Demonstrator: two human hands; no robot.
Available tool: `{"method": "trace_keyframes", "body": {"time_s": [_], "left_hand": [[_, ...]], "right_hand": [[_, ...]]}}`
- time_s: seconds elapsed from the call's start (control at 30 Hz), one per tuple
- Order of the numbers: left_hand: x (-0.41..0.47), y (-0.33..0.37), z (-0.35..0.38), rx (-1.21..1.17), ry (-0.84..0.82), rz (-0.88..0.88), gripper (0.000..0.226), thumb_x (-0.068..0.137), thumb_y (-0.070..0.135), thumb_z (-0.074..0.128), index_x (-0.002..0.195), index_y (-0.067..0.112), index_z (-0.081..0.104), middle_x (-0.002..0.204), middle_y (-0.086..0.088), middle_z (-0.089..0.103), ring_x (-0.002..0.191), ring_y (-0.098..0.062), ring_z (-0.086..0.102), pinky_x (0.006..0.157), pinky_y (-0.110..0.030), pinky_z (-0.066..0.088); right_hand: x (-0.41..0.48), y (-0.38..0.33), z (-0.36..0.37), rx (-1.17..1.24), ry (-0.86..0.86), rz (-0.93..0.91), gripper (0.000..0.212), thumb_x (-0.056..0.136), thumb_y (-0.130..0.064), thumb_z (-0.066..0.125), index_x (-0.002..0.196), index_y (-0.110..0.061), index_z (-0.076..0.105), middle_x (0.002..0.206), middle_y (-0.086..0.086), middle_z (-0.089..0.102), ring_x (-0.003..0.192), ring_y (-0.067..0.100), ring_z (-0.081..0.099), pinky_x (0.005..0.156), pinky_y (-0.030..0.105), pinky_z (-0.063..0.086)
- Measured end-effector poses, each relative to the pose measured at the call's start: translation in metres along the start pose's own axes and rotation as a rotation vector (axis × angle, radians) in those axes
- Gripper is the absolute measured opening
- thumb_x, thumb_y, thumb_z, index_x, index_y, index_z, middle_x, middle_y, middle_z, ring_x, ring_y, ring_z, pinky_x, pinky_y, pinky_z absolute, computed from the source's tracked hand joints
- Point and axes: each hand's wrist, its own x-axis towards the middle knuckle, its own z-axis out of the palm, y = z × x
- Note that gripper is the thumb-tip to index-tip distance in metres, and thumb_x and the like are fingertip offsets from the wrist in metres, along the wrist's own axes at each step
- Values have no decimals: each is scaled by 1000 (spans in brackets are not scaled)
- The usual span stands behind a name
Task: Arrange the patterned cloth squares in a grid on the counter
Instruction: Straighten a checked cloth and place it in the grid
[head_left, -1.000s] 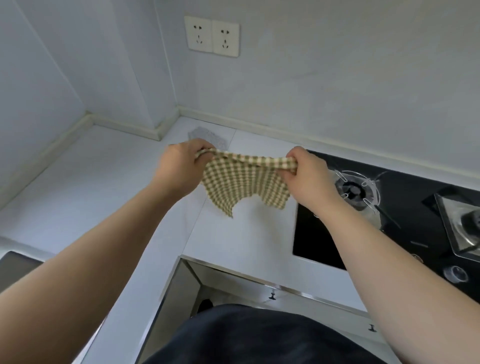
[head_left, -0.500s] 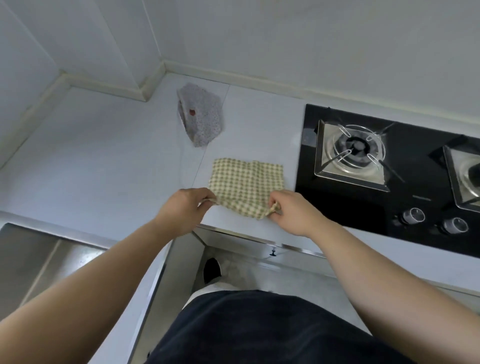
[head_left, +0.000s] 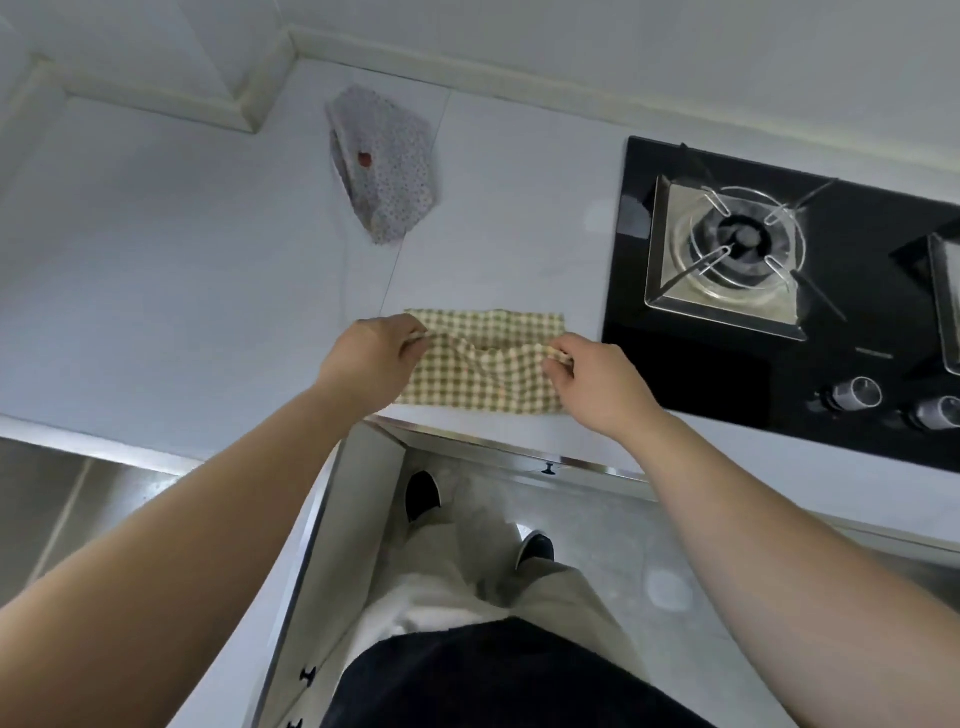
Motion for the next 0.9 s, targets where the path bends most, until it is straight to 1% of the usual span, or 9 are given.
{"method": "trace_keyframes", "body": {"time_s": [0.17,0.23,0.37,0.47,0.53,0.57,0.63,0.73,0.9], "left_hand": [[54,-21,35,56,145,88,18,101,20,56,104,8,69,92,-8,67,87,-30,63,74,-39,51],[69,-34,51,79,229,119,19,100,19,58,111,8,69,105,-10,67,97,-30,62,82,-36,47],[76,-58,79,81,440,249,29,94,21,63,122,13,63,119,-9,59,104,-26,59,86,-26,41],[67,-60,79,33,659,345,47,89,23,65,133,12,55,137,-12,47,120,-24,52,102,-34,44],[58,-53,72,109,784,435,51,91,30,62,137,11,54,143,-13,46,131,-29,46,111,-40,38],[55,-47,70,163,785,476,51,93,33,59,139,12,53,146,-11,47,134,-30,44,113,-41,35],[49,-31,77,217,641,489,51,99,35,53,145,12,50,151,-8,46,140,-29,41,117,-42,31],[43,-21,106,198,356,351,57,106,40,40,154,9,36,162,-12,32,150,-29,27,123,-43,20],[43,-28,114,424,140,288,68,105,54,18,162,18,13,170,-4,8,156,-26,5,126,-46,6]], "right_hand": [[59,17,16,-39,213,-63,27,101,-29,52,124,-19,63,105,8,71,97,30,64,83,40,52],[76,30,29,-76,298,-99,28,101,-30,51,126,-21,60,107,8,70,100,31,62,85,42,50],[89,49,56,-230,504,-226,31,97,-25,56,127,-18,58,112,11,63,106,34,57,89,46,46],[82,50,60,-345,703,-256,48,90,-20,63,136,-17,52,126,14,51,118,36,48,94,48,41],[73,43,59,-358,747,-305,53,89,-19,62,141,-17,50,135,14,47,127,35,43,100,47,38],[70,38,59,-372,728,-339,52,92,-21,61,142,-16,50,141,13,46,133,34,40,105,47,37],[66,24,66,-388,573,-352,49,100,-27,53,147,-14,48,156,10,37,145,31,31,115,47,30],[60,11,90,-309,316,-274,53,108,-35,36,156,-12,34,168,9,18,155,26,16,125,41,16],[49,21,106,-384,233,-178,60,109,-45,13,163,-19,10,171,1,5,157,20,2,127,44,4]]}}
